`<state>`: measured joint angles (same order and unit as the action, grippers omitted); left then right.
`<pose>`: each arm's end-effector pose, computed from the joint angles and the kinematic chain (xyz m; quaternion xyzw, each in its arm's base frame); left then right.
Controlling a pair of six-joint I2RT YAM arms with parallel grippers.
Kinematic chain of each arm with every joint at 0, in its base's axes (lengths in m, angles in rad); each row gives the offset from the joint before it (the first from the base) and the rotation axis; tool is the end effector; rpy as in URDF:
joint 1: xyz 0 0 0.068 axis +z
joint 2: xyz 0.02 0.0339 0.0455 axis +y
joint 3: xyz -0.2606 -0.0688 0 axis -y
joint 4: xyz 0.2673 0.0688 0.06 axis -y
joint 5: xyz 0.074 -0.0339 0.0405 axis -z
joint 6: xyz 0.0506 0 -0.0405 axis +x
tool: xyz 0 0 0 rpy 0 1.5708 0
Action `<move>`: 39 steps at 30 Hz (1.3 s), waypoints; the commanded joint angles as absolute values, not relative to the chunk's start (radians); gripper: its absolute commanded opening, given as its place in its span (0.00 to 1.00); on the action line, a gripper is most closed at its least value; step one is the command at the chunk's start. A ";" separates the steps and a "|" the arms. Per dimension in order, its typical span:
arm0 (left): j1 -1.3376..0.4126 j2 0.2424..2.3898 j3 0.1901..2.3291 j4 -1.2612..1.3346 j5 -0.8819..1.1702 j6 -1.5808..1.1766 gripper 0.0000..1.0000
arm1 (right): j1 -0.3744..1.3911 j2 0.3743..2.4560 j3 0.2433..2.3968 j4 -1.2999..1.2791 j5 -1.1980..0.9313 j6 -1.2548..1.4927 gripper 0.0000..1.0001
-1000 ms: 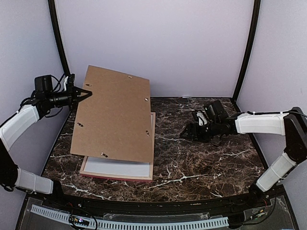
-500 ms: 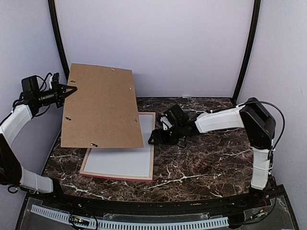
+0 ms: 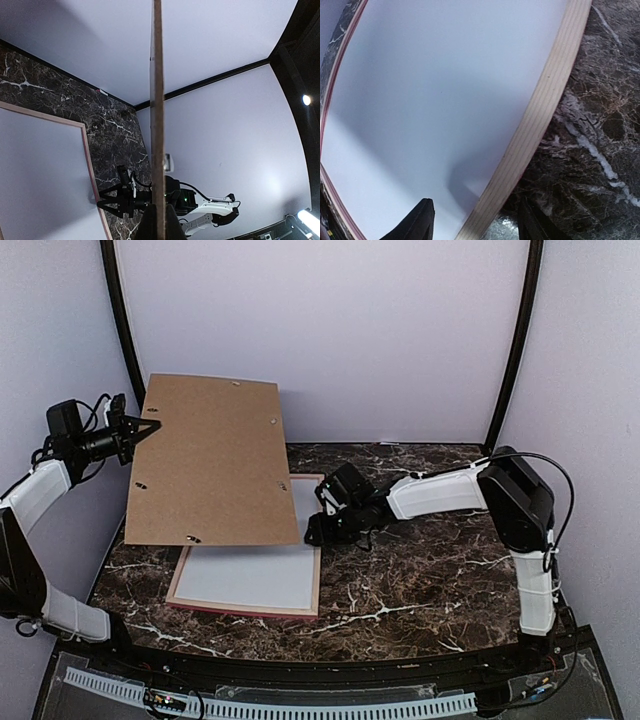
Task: Put the photo into the frame
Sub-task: Move the frame body to the center of the board.
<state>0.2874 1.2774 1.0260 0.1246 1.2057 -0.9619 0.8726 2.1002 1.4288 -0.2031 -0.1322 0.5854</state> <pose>0.3105 0.0425 0.3429 -0.0576 0.7206 -0.5817 0.3729 0.3021 0.3703 0.1239 -0.1565 0.9251 0.2731 0.2125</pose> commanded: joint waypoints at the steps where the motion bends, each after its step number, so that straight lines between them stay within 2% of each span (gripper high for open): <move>1: 0.294 1.266 1.007 0.192 1.252 -0.967 0.00 | 0.881 2.139 1.468 -0.223 -0.049 0.590 0.57; 9: 0.294 1.264 0.958 0.193 1.251 -0.931 0.00 | 0.882 2.180 1.495 -0.247 -0.021 0.590 0.51; 18: 0.294 1.267 0.911 0.212 1.256 -0.921 0.00 | 0.870 2.124 1.440 -0.281 0.065 0.591 0.40; 32: 0.241 1.257 0.801 0.263 1.233 -0.926 0.00 | 0.786 1.930 1.174 -0.263 0.119 0.609 0.34; 39: 0.130 1.223 0.680 0.392 1.080 -1.004 0.00 | 0.739 1.790 1.025 -0.242 0.148 0.642 0.32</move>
<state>0.1787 1.2751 0.7437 0.2684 1.1461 -0.9375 0.7647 1.8610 1.0943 -0.2256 0.0990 0.6144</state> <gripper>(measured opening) 0.047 0.326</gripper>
